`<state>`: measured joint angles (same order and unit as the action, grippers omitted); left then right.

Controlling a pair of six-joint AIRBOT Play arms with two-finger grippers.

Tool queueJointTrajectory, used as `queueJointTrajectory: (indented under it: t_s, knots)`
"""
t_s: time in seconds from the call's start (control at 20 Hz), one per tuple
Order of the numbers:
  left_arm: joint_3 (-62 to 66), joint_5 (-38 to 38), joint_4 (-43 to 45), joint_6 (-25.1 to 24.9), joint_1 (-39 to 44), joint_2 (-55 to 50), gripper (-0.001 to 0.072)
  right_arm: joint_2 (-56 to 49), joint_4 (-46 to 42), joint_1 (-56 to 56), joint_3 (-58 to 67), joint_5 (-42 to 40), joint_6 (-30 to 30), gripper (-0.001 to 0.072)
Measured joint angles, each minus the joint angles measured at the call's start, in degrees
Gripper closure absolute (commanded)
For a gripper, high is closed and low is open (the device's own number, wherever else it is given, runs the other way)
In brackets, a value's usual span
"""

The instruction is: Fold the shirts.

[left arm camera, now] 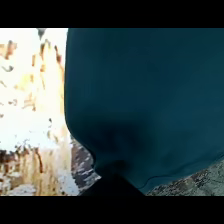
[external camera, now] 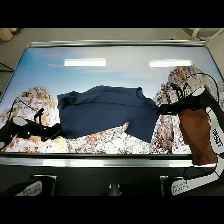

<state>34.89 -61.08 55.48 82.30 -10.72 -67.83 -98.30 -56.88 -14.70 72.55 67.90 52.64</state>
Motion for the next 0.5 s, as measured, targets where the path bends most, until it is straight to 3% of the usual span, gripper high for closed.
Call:
queueJointTrajectory:
  t_s: [0.1, 0.25, 0.5]
  knots:
    - [0.0, 0.0, 0.0, 0.0, 0.0, 1.2, 0.0683, -1.2, 2.3, 0.3, 0.0, -1.6, 0.5, 0.0342]
    - [1.2, -0.1, 0.0, -1.0, -0.1, 2.8, 0.0684, -2.6, 4.5, 0.5, 0.0, -3.7, 0.7, 0.0695]
    - [10.5, -2.1, 0.3, -2.4, -0.9, 5.1, 0.0686, -1.3, 6.1, 0.6, 4.4, 2.6, -2.6, 0.0699]
